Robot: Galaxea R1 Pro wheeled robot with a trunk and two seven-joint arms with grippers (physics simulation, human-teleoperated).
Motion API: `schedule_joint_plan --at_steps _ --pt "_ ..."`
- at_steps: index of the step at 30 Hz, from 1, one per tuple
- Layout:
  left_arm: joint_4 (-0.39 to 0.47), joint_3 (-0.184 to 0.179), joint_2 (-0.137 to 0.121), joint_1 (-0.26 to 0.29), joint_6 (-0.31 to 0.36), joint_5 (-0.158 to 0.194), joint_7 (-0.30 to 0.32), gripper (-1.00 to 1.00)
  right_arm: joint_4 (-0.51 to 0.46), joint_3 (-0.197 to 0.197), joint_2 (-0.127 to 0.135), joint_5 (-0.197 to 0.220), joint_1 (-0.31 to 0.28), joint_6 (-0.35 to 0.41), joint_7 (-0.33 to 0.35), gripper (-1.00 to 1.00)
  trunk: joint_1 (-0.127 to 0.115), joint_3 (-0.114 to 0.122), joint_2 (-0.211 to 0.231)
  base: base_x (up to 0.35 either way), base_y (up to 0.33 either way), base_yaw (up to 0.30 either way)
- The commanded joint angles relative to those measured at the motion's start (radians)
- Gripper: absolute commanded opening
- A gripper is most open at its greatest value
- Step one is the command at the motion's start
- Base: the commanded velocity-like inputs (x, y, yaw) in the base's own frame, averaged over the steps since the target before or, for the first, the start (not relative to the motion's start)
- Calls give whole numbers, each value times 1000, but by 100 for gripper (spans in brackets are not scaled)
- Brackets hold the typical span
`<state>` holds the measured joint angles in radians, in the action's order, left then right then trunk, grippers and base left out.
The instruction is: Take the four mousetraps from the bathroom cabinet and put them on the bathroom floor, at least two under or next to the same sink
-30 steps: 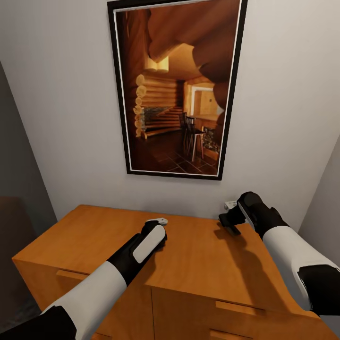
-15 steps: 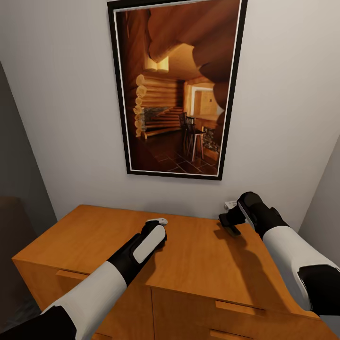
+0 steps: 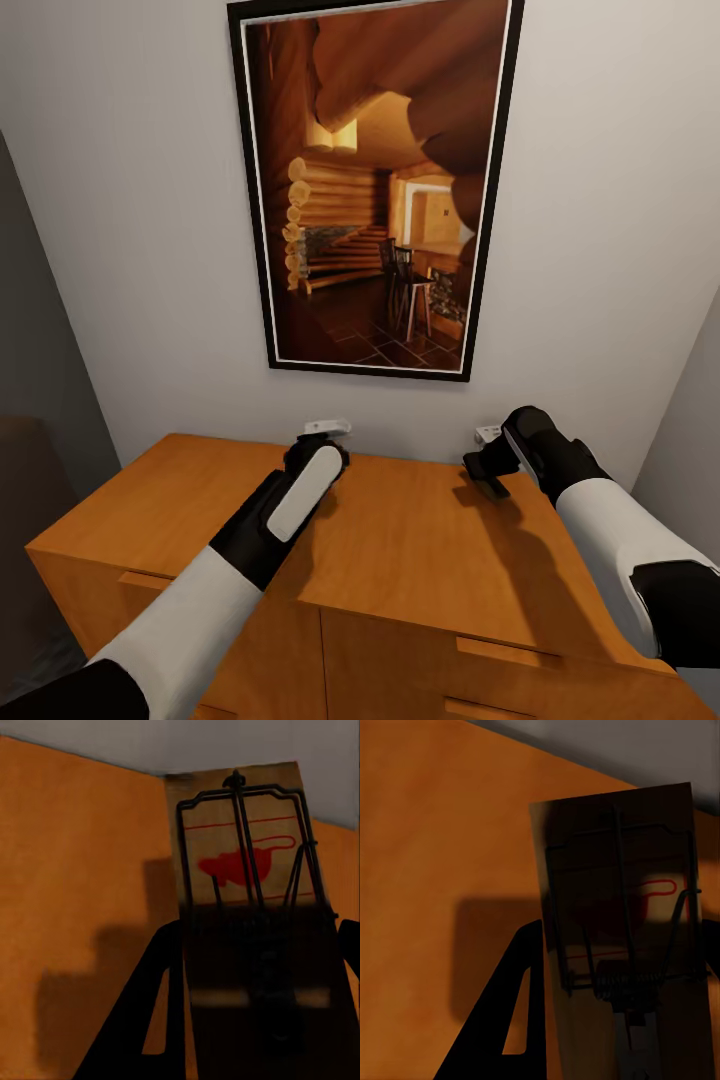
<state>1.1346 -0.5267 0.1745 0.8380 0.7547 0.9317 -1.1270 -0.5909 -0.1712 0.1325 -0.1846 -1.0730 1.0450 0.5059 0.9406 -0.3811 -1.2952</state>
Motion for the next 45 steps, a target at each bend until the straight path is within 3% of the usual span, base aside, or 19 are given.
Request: schedule_joint_plan --at_steps 1,5,9,11,13,16,22,24,26,38,45 --pt "15 21 0 1 21 2 -13 -100 -1 -4 1 -9 -1 2 9 -100 0 -1 -1 0 0 0" --pt "36 59 0 1 82 -1 -10 -100 -1 -4 1 -9 -1 2 6 -100 0 -1 -1 0 0 0" --pt "33 69 0 1 192 14 8 -100 -1 -1 1 -9 -1 2 6 -100 0 -1 -1 0 0 0" --pt "33 92 -7 1 252 20 32 -100 -1 0 1 -8 -1 2 7 -100 0 -1 -1 0 0 0" --pt "37 136 -31 1 278 24 67 -100 -2 0 2 -7 -1 2 8 -100 0 -1 -1 0 0 0" --pt "44 173 -67 1 290 25 111 -100 -3 1 2 -6 -1 2 9 -100 0 -1 -1 0 0 0" --pt "48 190 -136 1 292 25 194 -100 -3 2 3 -6 -1 2 8 -100 0 -1 -1 0 0 0" --pt "49 193 -181 1 292 26 227 -100 -3 4 3 -6 -1 2 8 -100 0 -1 -1 0 0 0" --pt "49 193 -193 1 292 26 233 -100 -3 5 3 -5 -1 2 8 -100 0 -1 -1 0 0 0" --pt "68 169 -199 1 292 13 236 -100 -5 3 -5 -10 -1 2 6 -100 0 -1 -1 -3 0 0" --pt "72 147 -198 1 292 14 234 -100 -6 3 -4 -12 -1 2 5 -100 0 -1 -1 -249 0 0"
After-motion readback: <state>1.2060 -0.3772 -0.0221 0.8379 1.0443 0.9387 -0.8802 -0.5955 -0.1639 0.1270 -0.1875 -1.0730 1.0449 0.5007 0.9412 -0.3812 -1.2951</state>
